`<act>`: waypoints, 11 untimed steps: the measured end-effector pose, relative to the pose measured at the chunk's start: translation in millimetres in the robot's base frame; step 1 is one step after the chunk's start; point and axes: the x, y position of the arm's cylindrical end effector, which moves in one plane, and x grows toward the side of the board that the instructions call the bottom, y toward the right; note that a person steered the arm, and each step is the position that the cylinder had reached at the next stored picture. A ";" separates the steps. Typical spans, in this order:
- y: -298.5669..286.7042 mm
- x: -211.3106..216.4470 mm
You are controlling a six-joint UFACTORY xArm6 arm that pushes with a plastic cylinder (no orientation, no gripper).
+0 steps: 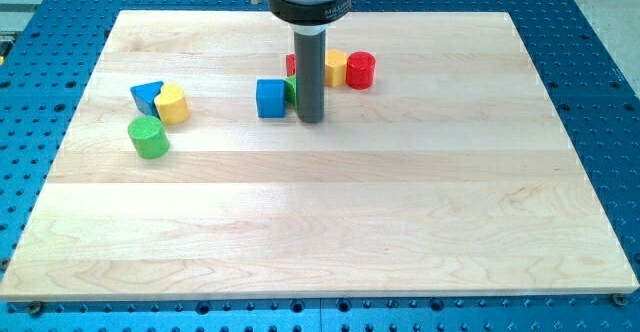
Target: Push the green circle into the yellow heart
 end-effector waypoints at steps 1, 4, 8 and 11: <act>-1.0 -11.9; -48.3 95.3; -196.2 50.2; -255.5 -17.0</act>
